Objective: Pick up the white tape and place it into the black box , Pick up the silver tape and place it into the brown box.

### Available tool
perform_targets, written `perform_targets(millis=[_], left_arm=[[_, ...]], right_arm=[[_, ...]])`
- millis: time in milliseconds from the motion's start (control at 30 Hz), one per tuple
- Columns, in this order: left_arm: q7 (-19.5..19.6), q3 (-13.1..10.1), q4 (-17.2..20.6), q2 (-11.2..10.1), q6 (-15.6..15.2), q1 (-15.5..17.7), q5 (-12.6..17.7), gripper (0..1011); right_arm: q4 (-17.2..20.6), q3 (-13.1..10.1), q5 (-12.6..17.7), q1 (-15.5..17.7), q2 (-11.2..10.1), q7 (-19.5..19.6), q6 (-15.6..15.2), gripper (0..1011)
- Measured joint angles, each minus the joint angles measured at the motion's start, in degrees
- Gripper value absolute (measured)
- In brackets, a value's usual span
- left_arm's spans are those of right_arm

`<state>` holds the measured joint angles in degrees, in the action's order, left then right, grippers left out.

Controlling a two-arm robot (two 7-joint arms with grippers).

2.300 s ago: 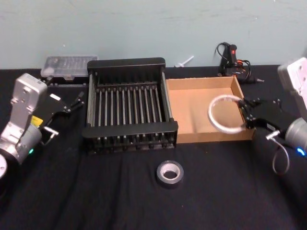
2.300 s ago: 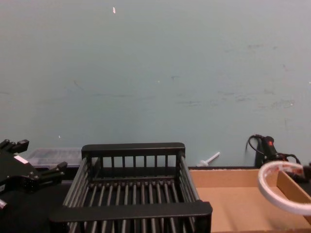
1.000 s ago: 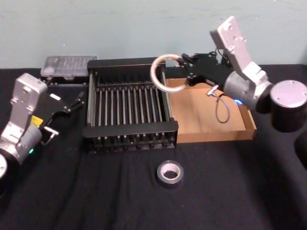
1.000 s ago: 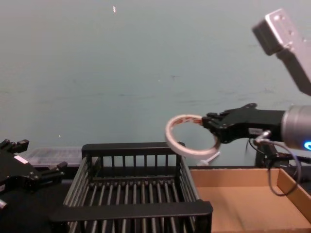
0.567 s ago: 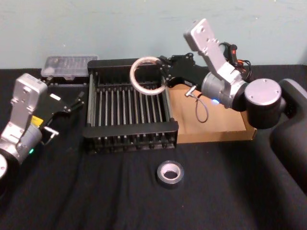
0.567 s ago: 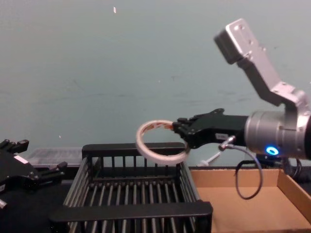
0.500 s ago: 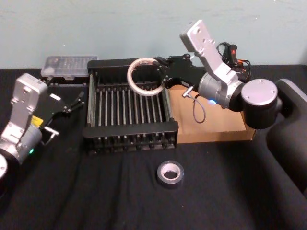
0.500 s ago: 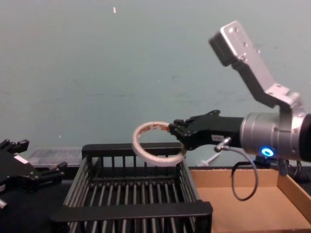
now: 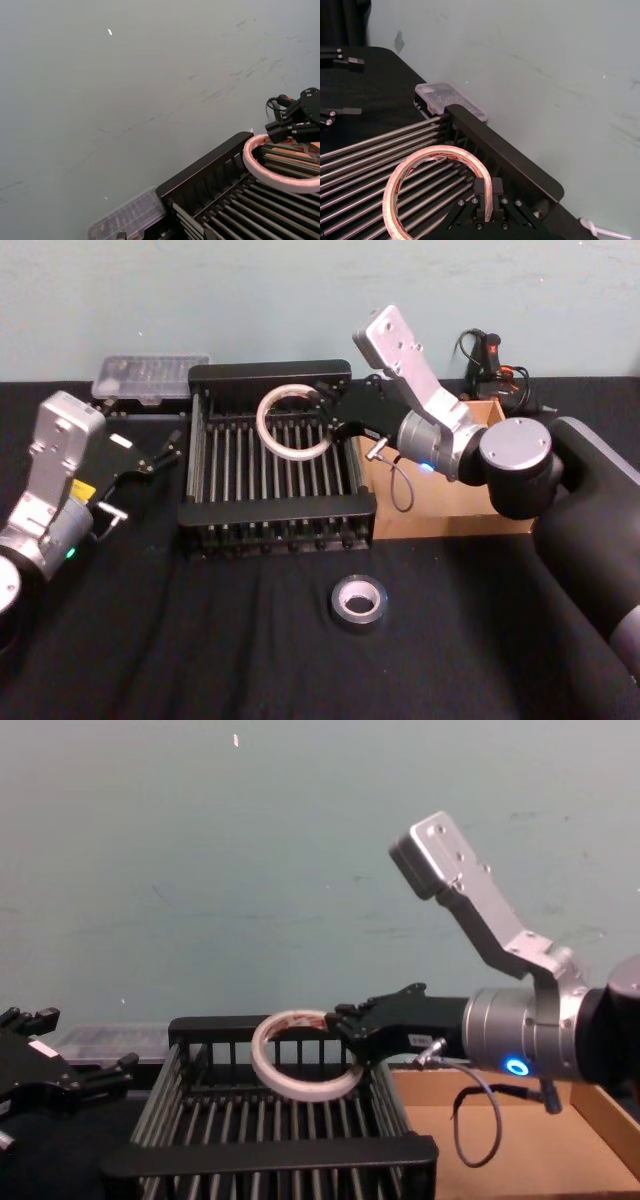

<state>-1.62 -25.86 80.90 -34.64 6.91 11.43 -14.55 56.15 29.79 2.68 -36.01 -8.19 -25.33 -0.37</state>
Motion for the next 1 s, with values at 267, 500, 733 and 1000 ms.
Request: perform_targets(millis=[267,500,733,1000], left_arm=[[0.00,0.00,0.00,0.00,0.00,0.00,0.00,1001],[0.00,0.00,0.00,0.00,0.00,0.00,0.00,1002],[0.00,0.00,0.00,0.00,0.00,0.00,0.00,1001],[0.00,0.00,0.00,0.00,0.00,0.00,0.00,1001]], right_arm=[[-0.40,0.15,-0.40,0.02,0.15,0.12,-0.01,91],[-0.40,0.14,-0.37,0.02,0.16,0.15,-0.04,91],[-0.40,0.11,-0.30,0.01,0.15,0.15,-0.07,228],[-0.37,0.06,-0.23,-0.01,0.16,0.15,-0.10,466]])
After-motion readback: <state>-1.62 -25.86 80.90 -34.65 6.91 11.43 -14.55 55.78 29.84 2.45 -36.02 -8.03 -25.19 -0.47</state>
